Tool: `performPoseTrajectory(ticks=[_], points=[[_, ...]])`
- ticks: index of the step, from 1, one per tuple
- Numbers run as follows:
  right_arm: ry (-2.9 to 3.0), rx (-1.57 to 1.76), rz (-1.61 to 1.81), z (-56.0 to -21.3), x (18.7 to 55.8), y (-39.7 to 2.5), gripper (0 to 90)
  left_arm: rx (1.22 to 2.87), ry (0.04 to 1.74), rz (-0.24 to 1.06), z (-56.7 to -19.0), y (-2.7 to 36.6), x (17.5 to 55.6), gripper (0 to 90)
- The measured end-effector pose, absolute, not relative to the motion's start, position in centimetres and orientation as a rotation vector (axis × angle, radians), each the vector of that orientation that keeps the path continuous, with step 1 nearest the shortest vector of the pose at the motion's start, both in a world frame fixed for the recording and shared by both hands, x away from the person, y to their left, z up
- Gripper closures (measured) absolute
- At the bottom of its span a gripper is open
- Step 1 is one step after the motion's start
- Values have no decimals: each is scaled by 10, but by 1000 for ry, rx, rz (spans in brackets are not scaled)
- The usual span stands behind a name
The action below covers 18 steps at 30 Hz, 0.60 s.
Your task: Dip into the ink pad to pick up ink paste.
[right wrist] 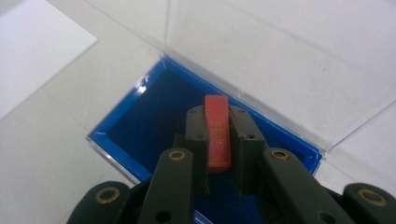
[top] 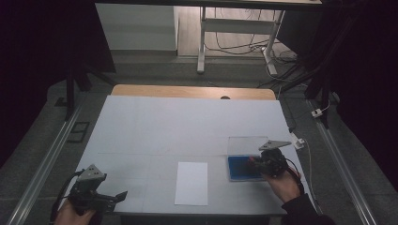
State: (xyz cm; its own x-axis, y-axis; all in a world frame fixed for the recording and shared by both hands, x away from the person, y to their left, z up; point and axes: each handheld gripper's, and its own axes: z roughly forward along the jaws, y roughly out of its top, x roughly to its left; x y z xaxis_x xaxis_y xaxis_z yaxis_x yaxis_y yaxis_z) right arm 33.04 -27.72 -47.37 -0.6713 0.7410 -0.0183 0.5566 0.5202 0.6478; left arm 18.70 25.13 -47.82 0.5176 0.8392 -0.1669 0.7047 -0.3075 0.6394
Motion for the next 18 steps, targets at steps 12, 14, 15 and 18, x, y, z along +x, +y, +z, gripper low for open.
performPoseTrajectory(ticks=[12,14,15,18], points=[[2445,1008,1054,-458,315,-280,799,2088,1251,259,-478,251,186,0],[2437,999,1072,-455,312,-281,799,2089,1250,260,-478,251,186,0],[2434,994,1080,-454,311,-281,799,2090,1250,260,-478,251,186,0],[2439,981,1089,-453,307,-280,799,2091,1249,260,-478,251,186,0]])
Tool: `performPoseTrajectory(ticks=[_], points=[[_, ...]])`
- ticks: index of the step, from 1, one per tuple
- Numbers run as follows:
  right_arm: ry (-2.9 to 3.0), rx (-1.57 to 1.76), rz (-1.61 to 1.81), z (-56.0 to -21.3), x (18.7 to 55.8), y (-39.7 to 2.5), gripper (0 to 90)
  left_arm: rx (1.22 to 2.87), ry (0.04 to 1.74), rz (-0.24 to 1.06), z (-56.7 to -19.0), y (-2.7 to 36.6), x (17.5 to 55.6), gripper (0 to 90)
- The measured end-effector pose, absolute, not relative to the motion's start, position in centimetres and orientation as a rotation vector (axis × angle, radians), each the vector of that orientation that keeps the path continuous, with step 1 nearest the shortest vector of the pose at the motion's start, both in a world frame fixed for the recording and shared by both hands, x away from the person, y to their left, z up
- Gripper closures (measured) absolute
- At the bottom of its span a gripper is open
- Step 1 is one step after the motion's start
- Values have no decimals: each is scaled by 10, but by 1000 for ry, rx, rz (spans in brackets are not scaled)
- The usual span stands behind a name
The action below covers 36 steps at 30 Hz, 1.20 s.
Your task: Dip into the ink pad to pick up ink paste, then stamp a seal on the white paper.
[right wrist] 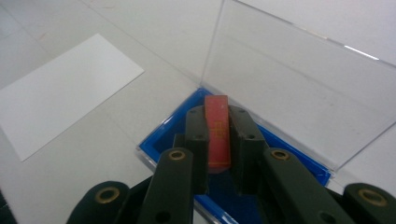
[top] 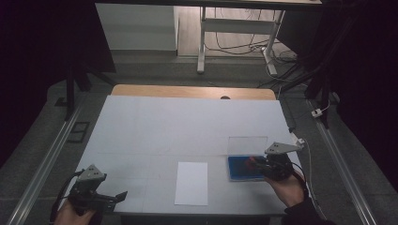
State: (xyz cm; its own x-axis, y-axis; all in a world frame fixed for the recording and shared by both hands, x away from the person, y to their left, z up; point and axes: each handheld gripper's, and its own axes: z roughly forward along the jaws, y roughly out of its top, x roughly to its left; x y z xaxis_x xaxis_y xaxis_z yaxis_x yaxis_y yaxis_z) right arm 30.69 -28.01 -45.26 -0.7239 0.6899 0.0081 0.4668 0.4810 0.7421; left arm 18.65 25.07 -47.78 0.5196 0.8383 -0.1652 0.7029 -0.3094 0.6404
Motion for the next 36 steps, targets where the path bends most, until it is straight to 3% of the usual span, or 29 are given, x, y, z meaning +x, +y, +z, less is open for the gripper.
performPoseTrajectory(ticks=[36], points=[[2538,911,1229,-447,305,-242,799,2087,1248,250,-478,252,187,0]])
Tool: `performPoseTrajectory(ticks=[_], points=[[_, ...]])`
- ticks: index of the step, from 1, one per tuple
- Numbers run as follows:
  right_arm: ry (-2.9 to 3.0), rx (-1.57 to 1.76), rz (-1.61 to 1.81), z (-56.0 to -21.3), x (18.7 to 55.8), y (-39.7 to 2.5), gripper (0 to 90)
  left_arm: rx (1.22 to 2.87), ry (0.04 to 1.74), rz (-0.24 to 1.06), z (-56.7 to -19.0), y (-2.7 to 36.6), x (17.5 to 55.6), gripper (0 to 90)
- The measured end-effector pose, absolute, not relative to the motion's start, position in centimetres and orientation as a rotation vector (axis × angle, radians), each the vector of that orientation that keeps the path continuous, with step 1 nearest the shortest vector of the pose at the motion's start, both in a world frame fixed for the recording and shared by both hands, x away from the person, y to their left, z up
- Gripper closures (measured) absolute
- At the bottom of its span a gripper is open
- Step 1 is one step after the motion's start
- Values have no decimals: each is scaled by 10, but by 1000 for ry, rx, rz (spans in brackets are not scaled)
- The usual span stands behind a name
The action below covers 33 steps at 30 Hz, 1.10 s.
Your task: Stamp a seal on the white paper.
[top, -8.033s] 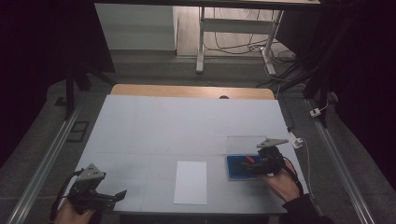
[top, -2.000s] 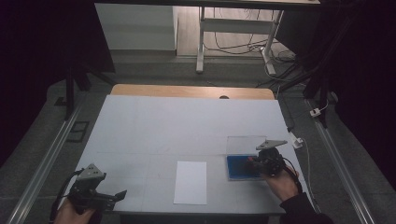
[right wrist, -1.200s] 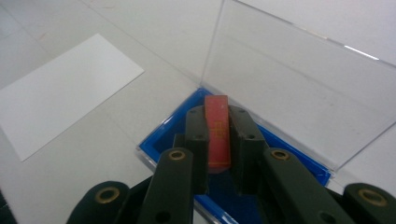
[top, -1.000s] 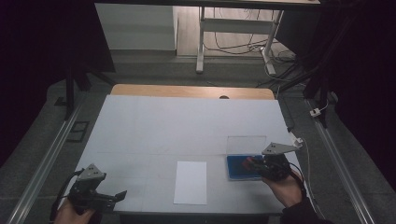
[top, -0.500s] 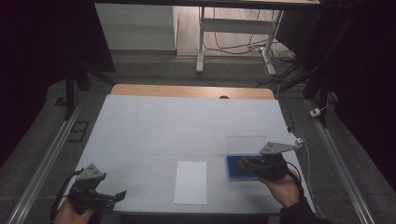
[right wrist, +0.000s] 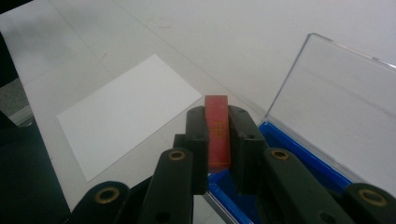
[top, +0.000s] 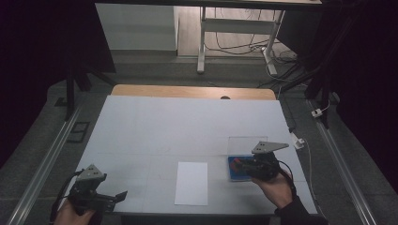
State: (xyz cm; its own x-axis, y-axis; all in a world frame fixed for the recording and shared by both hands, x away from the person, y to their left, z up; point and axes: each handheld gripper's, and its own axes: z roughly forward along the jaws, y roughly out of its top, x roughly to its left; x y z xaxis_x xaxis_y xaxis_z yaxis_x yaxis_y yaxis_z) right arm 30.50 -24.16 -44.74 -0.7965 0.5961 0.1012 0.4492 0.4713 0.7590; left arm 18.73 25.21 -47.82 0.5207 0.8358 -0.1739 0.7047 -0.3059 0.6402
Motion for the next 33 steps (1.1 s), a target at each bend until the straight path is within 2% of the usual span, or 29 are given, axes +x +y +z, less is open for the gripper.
performPoseTrajectory(ticks=[33], points=[[2672,769,1247,-455,307,-186,799,2089,1248,242,-479,252,189,0]])
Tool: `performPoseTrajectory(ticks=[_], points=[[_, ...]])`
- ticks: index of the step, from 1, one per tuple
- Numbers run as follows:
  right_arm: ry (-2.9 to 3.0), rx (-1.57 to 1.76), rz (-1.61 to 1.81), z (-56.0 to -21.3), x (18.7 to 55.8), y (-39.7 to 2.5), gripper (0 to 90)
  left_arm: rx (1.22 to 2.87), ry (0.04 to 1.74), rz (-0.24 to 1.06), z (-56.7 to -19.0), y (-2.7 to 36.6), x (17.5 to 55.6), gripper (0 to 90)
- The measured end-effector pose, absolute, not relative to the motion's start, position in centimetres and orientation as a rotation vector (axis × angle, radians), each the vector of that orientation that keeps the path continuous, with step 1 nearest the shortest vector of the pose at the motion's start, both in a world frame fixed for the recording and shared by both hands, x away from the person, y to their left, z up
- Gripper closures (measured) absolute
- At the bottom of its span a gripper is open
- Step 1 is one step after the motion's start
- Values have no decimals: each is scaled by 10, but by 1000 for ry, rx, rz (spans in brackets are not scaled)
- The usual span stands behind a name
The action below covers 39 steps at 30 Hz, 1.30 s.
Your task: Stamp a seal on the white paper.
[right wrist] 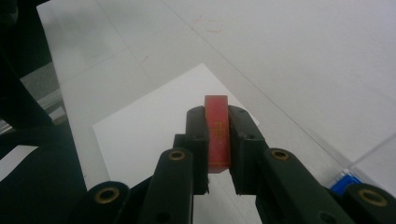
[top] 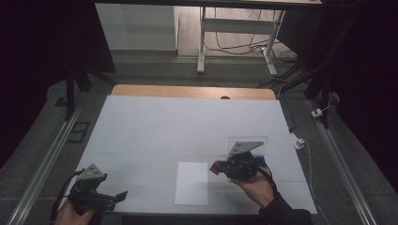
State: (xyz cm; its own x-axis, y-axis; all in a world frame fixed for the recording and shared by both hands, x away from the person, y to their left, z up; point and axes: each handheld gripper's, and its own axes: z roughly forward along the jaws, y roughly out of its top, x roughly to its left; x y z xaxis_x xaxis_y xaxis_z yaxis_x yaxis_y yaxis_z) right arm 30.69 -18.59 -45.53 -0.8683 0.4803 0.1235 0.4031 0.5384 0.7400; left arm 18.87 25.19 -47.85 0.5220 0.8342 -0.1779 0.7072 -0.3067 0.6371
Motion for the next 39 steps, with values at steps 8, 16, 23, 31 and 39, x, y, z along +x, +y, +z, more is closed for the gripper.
performPoseTrajectory(ticks=[8,16,23,31,39], points=[[2706,680,1214,-458,308,-168,799,2088,1249,241,-479,252,189,0],[2720,657,1201,-461,311,-152,799,2088,1248,241,-479,252,189,0],[2739,628,1188,-465,312,-140,799,2089,1246,241,-479,252,189,0],[2765,599,1153,-471,312,-130,800,2089,1245,241,-479,252,189,0],[2797,552,1106,-480,311,-119,800,2089,1243,240,-478,252,189,0]])
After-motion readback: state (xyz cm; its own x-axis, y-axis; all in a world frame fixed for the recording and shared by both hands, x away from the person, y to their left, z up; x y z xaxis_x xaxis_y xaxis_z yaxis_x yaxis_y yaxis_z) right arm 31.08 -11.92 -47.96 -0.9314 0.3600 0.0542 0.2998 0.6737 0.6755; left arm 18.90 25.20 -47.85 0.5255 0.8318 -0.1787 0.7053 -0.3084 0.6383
